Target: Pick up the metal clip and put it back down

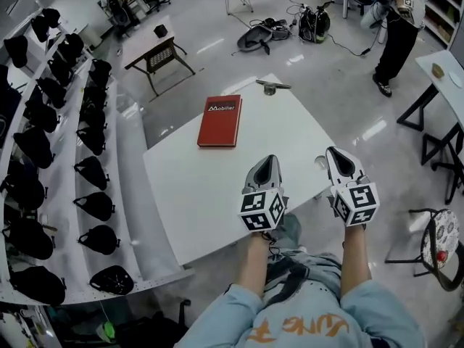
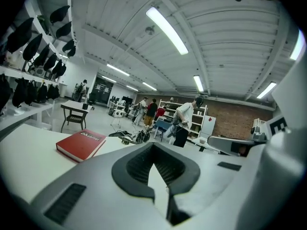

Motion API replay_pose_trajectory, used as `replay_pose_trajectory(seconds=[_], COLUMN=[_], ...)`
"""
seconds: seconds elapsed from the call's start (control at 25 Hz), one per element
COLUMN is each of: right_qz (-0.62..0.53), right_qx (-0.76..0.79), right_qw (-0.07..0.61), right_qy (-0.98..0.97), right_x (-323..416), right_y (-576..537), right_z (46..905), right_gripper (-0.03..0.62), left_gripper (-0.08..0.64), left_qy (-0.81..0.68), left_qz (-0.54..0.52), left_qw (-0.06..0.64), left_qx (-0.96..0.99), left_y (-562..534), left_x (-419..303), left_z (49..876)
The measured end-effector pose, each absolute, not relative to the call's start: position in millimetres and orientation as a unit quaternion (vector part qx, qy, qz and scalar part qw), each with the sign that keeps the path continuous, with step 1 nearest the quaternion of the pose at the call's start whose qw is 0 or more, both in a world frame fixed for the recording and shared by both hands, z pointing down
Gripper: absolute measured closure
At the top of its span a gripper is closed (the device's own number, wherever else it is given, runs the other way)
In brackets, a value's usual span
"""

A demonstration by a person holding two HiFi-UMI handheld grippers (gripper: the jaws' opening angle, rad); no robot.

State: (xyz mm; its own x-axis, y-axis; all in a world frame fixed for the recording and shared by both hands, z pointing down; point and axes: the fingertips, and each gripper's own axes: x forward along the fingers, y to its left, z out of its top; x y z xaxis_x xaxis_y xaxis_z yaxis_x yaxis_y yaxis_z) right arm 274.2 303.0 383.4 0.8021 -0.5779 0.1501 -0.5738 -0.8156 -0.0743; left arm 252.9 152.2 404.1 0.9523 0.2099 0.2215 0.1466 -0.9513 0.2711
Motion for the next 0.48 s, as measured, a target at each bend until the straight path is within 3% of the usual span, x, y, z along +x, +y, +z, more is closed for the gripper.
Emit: replay_pose_trajectory(seconds=[0.48], right_qz=[-0.125], right_qx=[-0.942], right_qw=[0.018], right_qy=[0.311], right_x=[369.9], right_y=[262.0], right_z=[428.8], right_gripper=[0.560], left_gripper=[0.551], left_qy=[0.065], left_qz=[0.162], left_qw=[0.123], left_qx=[0.977], left_y=[113.4], left_x=[330.4], left_z=[450.8])
